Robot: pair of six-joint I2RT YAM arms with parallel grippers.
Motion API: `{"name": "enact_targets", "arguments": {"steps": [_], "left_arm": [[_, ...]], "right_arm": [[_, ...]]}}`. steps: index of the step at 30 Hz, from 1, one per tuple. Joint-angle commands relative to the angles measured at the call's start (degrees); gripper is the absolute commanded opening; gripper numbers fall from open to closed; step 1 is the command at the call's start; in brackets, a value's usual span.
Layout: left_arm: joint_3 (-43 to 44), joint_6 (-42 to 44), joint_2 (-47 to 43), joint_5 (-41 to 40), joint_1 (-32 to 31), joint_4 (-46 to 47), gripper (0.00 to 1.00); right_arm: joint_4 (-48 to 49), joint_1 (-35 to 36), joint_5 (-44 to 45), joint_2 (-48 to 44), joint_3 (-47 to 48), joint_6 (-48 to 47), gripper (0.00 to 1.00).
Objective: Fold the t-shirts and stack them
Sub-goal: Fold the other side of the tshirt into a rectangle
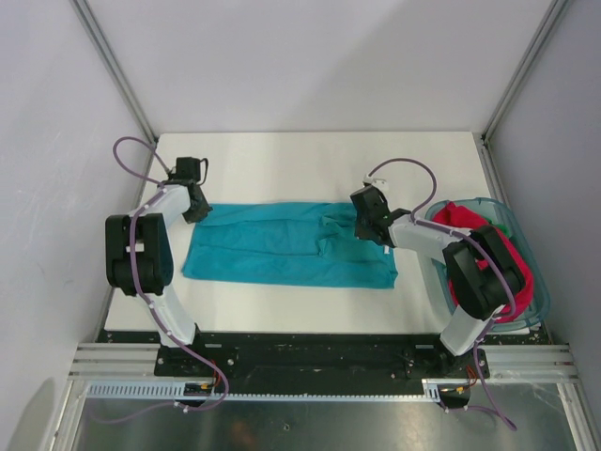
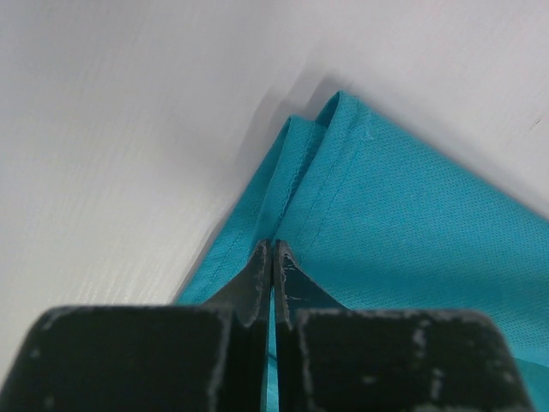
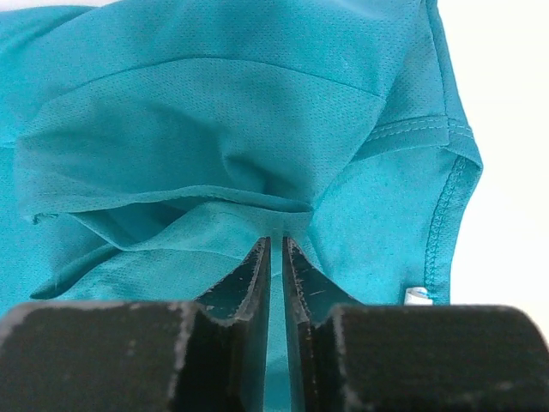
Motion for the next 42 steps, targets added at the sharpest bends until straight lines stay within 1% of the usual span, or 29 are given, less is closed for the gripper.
{"name": "enact_targets", "arguments": {"steps": [1,2,3,5,16,17,18,23,25,30,37,42], "left_arm": [[0.51,0.18,-3.41,0.02,0.50,1.41,0.00],[0.55,0.24,-3.36,0.02,0.46,1.41,0.00],[0.53,0.23,-3.29,0.07,0.48,1.45,0.00],[0.65,0.22,-3.24,0.05,0.50,1.44,0.00],[0.69,0.19,-3.31,0.06,0.49,1.44,0.00],[0.64,0.16,-3.31,0.04,0.50,1.42,0.00],[0.66,0.18,-3.35,0.03,0.46,1.41,0.00],[0.83,0.26,-3.70,-0.18,0.50,1.45,0.00],[0.96,0.38,-4.02,-0.40,0.46,1.44,0.00],[1.20,0.41,-4.95,-1.04,0.45,1.35,0.00],[0.82,0.31,-6.25,-2.70,0.45,1.38,0.00],[-0.26,-0.52,-7.19,-4.33,0.47,1.36,0.00]], "right_arm": [[-0.87,0.20,1.52,-0.29,2.19,0.94,0.24],[-0.84,0.16,1.36,-0.34,2.22,1.01,0.29],[-0.92,0.18,1.15,-0.28,2.24,1.09,0.32],[-0.69,0.20,0.75,0.14,2.18,1.37,0.33],[1.19,0.01,-0.27,2.44,2.26,1.58,0.32],[1.07,0.02,-0.19,2.43,2.21,1.73,0.32],[0.87,0.02,0.11,2.25,2.23,1.80,0.28],[-0.60,-0.19,2.24,-0.48,2.33,1.33,0.07],[-2.30,-0.34,3.44,-1.87,2.82,1.17,0.02],[-6.60,-0.62,5.88,-6.33,3.58,0.71,0.00],[-11.10,-0.36,6.38,-12.89,3.64,0.40,0.00],[-13.89,1.11,6.28,-14.59,3.49,1.14,0.00]]}}
